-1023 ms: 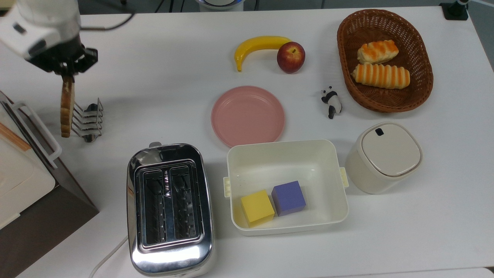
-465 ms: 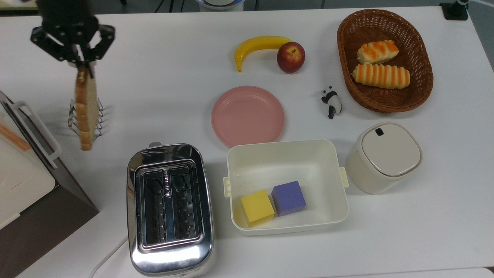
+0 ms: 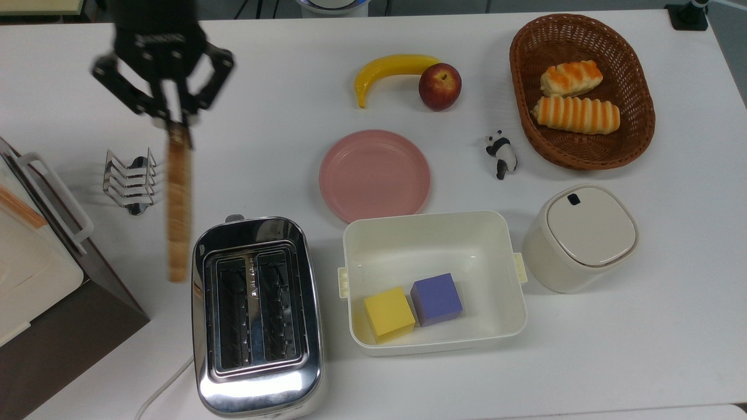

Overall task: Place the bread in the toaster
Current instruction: 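Lift the bread slice out of the rack and carry it toward the toaster, then lower the bread slice into the toaster slot and open the gripper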

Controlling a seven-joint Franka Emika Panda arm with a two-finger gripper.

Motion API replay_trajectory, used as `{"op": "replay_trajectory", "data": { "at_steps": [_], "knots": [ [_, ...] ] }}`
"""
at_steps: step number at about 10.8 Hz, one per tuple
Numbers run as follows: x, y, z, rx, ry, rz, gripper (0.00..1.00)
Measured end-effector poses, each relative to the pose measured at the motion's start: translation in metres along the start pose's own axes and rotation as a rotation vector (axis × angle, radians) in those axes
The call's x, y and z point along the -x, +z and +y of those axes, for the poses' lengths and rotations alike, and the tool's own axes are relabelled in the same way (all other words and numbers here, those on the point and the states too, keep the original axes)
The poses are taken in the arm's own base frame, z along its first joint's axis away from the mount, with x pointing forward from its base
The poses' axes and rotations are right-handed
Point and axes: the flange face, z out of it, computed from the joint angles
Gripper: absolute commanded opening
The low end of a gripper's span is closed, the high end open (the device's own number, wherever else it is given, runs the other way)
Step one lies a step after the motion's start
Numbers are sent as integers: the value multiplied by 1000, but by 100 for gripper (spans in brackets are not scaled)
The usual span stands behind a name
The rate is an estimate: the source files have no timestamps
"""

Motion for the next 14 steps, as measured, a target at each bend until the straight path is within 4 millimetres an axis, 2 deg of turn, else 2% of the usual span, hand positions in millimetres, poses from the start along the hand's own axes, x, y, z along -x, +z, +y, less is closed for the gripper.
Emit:
{"op": "replay_trajectory", "data": {
  "at_steps": [3,5,7,8,10,11,14],
  "knots": [
    [-14,36,-47,-55,19,-5,2],
    [-13,61,-59,-80,40,-33,2],
    [-9,84,-59,-90,48,-42,3],
    [-7,94,-58,-93,51,-45,16],
    [-3,109,-58,-102,56,-61,66],
    [-2,111,-57,-102,58,-64,99],
    [-3,106,-51,-94,64,-56,100]
  ]
}}
